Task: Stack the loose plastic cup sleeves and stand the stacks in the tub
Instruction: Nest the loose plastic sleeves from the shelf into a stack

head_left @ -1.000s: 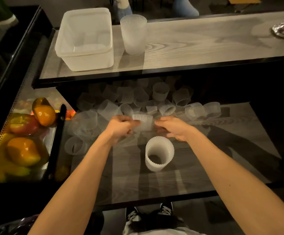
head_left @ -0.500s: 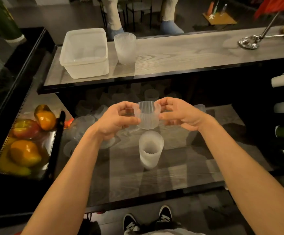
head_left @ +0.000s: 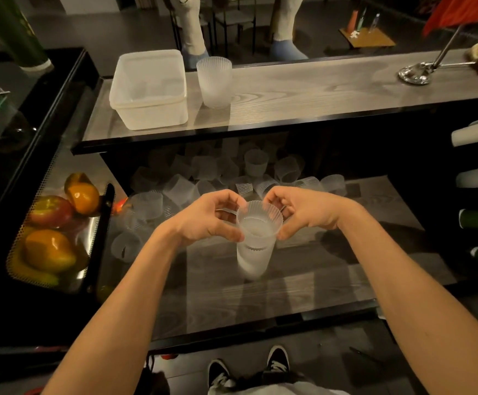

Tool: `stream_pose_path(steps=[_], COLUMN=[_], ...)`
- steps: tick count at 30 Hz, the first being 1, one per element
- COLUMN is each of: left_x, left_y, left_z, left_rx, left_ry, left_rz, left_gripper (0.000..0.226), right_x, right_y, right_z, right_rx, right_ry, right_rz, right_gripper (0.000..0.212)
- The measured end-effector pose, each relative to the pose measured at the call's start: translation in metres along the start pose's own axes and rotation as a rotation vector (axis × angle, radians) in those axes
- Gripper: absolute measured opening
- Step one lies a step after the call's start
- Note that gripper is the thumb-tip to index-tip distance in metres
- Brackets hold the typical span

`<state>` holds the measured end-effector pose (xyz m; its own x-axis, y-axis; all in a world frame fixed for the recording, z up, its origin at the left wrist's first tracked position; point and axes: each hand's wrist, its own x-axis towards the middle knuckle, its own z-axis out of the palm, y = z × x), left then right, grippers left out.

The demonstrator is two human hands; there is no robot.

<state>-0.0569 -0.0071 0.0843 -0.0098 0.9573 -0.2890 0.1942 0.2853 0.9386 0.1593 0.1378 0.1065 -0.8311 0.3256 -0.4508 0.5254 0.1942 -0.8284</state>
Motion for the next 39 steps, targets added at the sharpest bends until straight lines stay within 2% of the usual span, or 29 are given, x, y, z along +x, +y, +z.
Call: stream_pose_path(steps=[8,10,13,15,18,21,25,28,31,35,39], left_x=[0.002,0.005,0.010,0.013,0.015,0.014,0.013,0.010,0.003,-0.004,-0.005], left_y=[-0.002,-0.007,-0.022,-0.036,-0.055,-0.073,-0.080,-0.075,-0.059,-0.031,0.008], left_z=[0.005,0.005,0.005,0.009,0.021,0.033,0.039,0.034,0.026,0.012,-0.009], left_rx=[0.057,0.088,0.184,0.269,0.328,0.292,0.260,0.254,0.202,0.059,-0.060], left_ry=[0.016,0.016,-0.020,-0.068,-0.092,-0.050,0.001,0.007,0.050,0.135,0.233], left_rz=[0.012,-0.001,-0.077,-0.135,-0.175,-0.152,-0.089,-0.070,-0.034,0.009,0.088], left_gripper=[0.058,0.065,0.085,0.095,0.099,0.092,0.077,0.076,0.069,0.054,0.054], right_x=[-0.003,-0.001,0.004,0.007,0.014,0.020,0.023,0.022,0.018,0.017,0.016], right_y=[-0.002,0.002,0.012,0.021,0.036,0.053,0.067,0.068,0.057,0.027,-0.020], right_z=[0.004,0.003,0.007,0.016,0.036,0.052,0.059,0.055,0.045,0.029,0.012], right_rx=[-0.060,-0.099,-0.250,-0.269,-0.218,-0.174,0.052,0.210,0.318,0.321,0.347], right_ry=[0.042,0.037,0.023,0.027,0.019,0.026,0.141,0.174,0.180,0.273,0.322], right_rz=[0.045,0.085,0.201,0.216,0.174,0.127,0.079,0.017,-0.024,-0.084,-0.219], right_gripper=[0.063,0.075,0.108,0.114,0.107,0.095,0.078,0.073,0.065,0.047,0.046])
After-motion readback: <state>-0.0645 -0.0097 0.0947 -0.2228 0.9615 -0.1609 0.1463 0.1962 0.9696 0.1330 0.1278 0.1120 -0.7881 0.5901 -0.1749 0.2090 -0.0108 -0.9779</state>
